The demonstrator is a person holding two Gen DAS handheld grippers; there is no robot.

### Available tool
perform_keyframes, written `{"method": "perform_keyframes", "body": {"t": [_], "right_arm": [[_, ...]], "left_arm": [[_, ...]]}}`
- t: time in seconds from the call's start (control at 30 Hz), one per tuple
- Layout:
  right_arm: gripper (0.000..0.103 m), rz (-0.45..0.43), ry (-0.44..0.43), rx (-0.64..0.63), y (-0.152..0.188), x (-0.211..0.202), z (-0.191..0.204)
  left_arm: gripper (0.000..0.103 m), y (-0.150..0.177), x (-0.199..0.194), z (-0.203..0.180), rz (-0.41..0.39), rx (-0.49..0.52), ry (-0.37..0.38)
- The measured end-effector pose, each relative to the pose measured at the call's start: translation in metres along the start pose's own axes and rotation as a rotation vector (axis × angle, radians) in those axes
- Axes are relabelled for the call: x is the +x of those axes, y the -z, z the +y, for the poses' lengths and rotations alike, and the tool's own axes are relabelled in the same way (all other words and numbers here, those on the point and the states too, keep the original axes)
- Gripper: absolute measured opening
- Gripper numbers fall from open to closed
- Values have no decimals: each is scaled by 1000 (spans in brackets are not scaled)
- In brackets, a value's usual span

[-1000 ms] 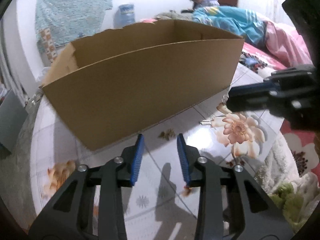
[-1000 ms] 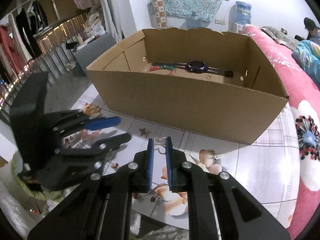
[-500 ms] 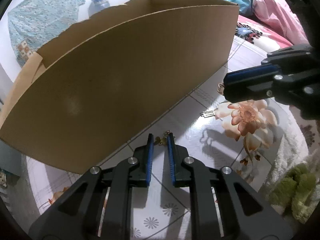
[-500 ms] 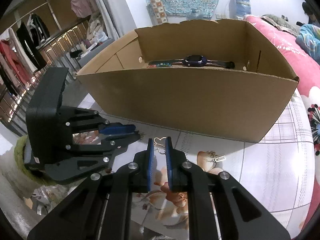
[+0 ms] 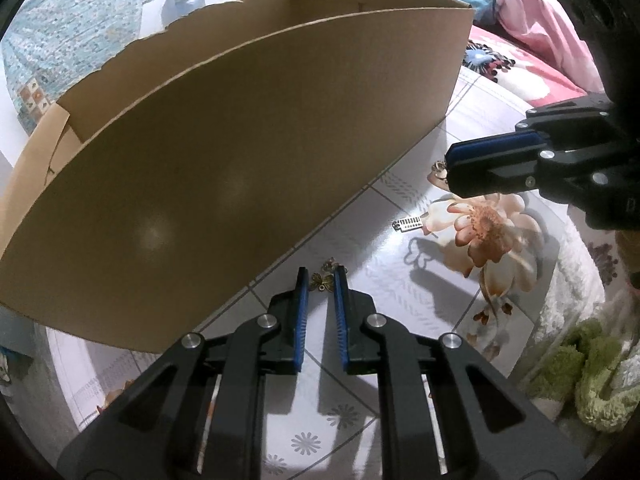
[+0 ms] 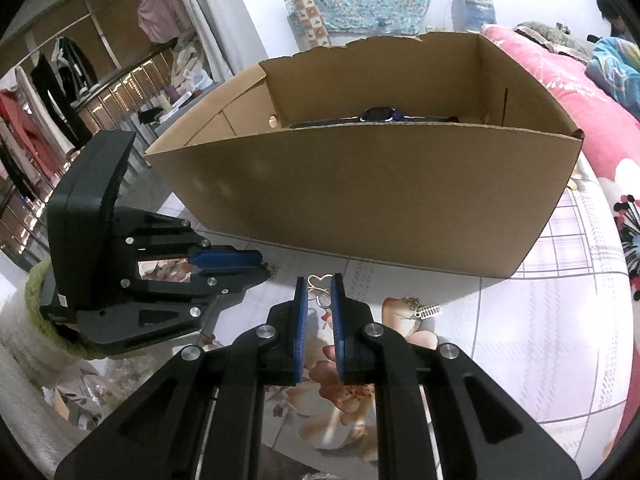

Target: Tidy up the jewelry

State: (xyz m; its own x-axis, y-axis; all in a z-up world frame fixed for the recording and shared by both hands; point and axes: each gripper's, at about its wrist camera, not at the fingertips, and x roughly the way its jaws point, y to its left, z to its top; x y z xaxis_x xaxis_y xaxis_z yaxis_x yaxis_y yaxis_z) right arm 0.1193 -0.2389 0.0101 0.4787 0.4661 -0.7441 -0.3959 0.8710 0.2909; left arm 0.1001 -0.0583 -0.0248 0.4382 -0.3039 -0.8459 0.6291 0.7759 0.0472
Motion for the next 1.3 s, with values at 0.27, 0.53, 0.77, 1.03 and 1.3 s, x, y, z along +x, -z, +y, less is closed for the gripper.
{"method": "perform_keyframes", "body": {"t": [0.27,0.53,0.77,1.03,1.3], "right_arm": [[12,-28,1,-15,1,-14,5],[12,-188,6,-125,-30,-57,27],[12,-210,-23,-134,-84,-46,18],[12,-11,-68,42,-125,20,-33],[23,-98,-98,103,-128,0,-56]], "left_arm": [[11,8,-22,-4,-32,-54,-4],[12,-18,-118,6,-270,-129,25],[12,-73,-111,32,-283,-177,-1],[12,-115,-38,62,-149,-310,38],[26,-116,-36,76,-192,-392,58]]}}
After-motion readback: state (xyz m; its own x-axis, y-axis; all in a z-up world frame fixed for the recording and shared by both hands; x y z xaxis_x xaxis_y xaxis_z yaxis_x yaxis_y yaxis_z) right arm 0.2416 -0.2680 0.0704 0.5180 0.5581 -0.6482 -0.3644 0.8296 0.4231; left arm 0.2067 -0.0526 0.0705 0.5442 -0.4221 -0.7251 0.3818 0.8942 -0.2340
